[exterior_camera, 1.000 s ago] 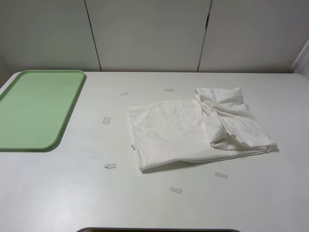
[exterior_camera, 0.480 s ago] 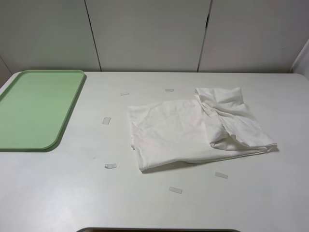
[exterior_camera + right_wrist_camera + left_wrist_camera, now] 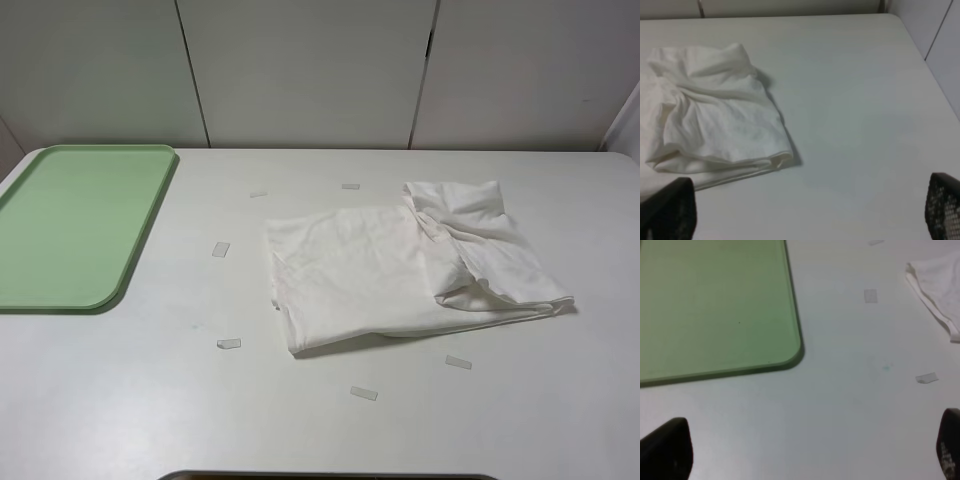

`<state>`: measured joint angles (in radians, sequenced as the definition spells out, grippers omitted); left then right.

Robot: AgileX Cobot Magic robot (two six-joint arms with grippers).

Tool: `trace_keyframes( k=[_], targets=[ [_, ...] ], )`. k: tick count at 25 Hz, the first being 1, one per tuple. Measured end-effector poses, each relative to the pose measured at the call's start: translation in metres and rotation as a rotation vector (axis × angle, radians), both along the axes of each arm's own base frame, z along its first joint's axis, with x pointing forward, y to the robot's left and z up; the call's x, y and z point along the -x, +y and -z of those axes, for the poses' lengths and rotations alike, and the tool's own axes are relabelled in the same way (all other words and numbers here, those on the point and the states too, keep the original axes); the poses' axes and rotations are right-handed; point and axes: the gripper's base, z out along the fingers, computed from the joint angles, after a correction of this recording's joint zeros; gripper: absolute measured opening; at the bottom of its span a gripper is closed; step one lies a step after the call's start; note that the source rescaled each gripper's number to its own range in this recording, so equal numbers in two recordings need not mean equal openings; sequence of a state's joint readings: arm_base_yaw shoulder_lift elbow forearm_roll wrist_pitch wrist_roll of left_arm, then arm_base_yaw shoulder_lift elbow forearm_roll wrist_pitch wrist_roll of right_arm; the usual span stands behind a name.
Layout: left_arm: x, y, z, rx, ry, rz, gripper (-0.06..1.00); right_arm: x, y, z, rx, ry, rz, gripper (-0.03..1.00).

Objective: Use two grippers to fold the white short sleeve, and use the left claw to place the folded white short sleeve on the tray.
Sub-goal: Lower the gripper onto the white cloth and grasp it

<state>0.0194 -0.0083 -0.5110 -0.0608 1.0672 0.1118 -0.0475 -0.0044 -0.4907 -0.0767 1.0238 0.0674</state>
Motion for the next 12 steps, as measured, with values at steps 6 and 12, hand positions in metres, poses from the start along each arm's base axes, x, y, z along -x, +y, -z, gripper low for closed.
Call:
trace_keyframes(
  k=[6, 12],
  targets=[
    [-0.013, -0.001, -0.011, 0.081, 0.090, -0.045, 0.97, 0.000, 0.000, 0.000, 0.000, 0.000, 0.000, 1.00],
    [-0.044, 0.000, -0.032, 0.114, 0.225, -0.079, 0.97, 0.000, 0.000, 0.000, 0.000, 0.000, 0.000, 1.00]
  ],
)
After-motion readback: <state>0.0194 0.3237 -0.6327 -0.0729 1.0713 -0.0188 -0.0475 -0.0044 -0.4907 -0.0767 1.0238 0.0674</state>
